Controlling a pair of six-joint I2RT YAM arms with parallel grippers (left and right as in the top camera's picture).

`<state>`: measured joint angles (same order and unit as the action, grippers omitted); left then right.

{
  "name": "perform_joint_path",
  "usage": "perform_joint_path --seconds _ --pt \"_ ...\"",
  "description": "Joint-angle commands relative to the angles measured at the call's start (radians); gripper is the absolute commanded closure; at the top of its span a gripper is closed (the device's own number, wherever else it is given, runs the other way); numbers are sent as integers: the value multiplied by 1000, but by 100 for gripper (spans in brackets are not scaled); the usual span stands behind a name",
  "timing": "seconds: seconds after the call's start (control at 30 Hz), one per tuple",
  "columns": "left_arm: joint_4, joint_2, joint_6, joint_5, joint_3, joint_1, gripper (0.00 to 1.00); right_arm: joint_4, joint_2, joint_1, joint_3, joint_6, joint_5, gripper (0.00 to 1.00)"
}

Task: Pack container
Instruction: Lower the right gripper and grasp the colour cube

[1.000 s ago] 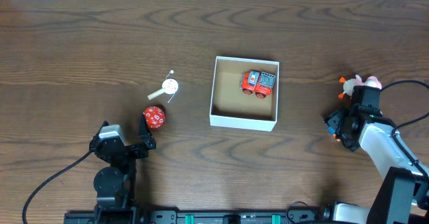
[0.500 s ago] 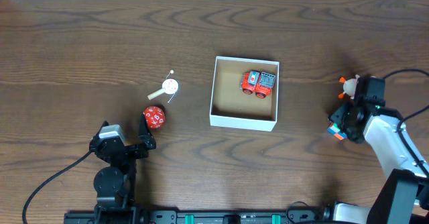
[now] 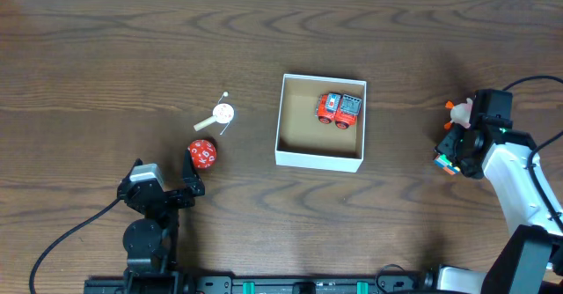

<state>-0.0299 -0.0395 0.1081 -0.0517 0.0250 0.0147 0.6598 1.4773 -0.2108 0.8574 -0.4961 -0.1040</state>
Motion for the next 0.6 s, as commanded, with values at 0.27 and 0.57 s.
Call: perform_joint_path --seconds 0.27,0.57 --pt "-37 -4 2 -11 -21 -5 2 -4 5 8 -10 11 0 45" --pt "-37 -4 2 -11 -21 -5 2 -66 14 8 -72 11 0 44"
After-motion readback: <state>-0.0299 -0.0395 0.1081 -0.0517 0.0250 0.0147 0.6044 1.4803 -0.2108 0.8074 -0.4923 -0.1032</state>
